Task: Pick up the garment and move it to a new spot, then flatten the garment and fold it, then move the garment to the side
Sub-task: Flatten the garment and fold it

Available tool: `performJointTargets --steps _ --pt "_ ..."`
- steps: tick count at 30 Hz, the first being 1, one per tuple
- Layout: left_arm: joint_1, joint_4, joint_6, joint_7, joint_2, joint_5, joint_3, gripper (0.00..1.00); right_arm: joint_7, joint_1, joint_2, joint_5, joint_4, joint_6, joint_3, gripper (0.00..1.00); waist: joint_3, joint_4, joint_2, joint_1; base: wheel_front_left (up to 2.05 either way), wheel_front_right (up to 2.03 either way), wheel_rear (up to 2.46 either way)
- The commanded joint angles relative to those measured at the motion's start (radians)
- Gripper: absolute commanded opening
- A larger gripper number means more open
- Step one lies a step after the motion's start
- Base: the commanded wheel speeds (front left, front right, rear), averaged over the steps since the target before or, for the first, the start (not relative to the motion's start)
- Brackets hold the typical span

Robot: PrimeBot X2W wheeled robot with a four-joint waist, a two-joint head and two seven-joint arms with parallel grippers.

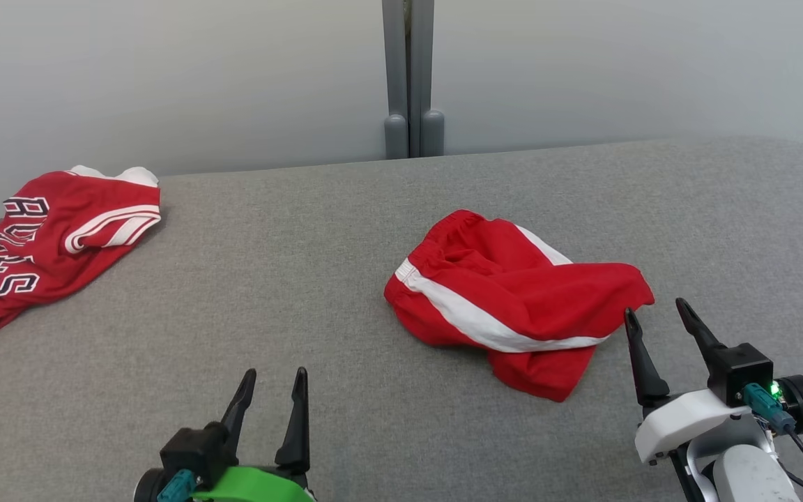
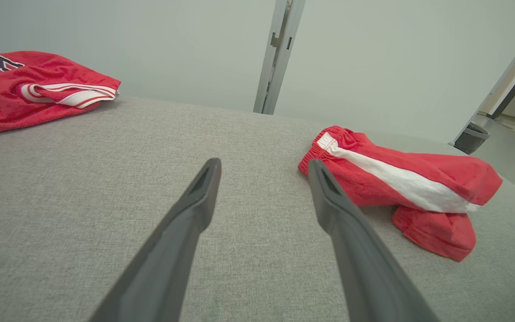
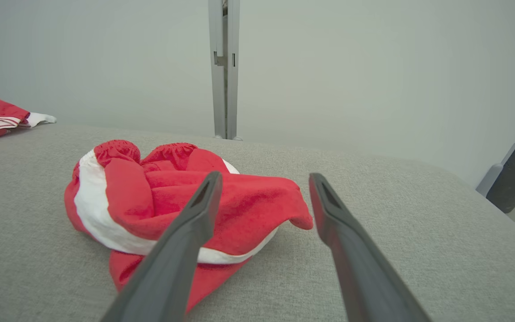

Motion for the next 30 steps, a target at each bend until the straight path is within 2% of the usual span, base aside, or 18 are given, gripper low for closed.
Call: performJointTargets --steps 1,6,9,15,20,24,30 --pt "-0.038 0.003 -0.006 -0.001 0.002 0.015 -0.006 1.0 -0.005 0.01 -0.004 0.01 -0.01 -0.001 0.008 1.0 0.009 -0.011 0.0 0.0 0.0 0.0 0.0" --pt "-0.138 0.073 -0.027 -0.001 0.002 0.049 -0.047 1.0 -0.005 -0.008 -0.003 0.023 -0.028 -0.001 0.037 1.0 0.039 -0.045 0.0 0.0 0.0 0.0 0.0" --pt "-0.238 0.162 -0.036 0.004 0.011 0.053 -0.079 1.0 -0.004 -0.029 -0.003 0.009 -0.047 -0.001 0.048 1.0 0.076 -0.078 0.0 0.0 0.0 0.0 0.0" --pt "-0.439 0.307 -0.044 0.056 0.041 0.01 -0.133 1.0 -0.004 -0.066 -0.003 0.021 -0.092 -0.001 0.076 1.0 0.16 -0.143 0.0 0.0 0.0 0.0 0.0" --pt "-0.569 0.377 -0.045 0.112 0.069 -0.11 -0.23 1.0 -0.004 -0.088 -0.003 0.035 -0.11 -0.001 0.098 1.0 0.22 -0.188 0.0 0.0 0.0 0.0 0.0" --pt "-0.649 0.397 -0.045 0.161 0.108 -0.217 -0.351 1.0 -0.004 -0.103 -0.003 0.042 -0.115 -0.001 0.109 1.0 0.262 -0.211 0.0 0.0 0.0 0.0 0.0" --pt "-0.745 0.455 -0.045 0.227 0.181 -0.292 -0.481 1.0 -0.005 -0.124 -0.002 0.048 -0.12 -0.001 0.122 1.0 0.297 -0.228 0.0 0.0 0.0 0.0 0.0"
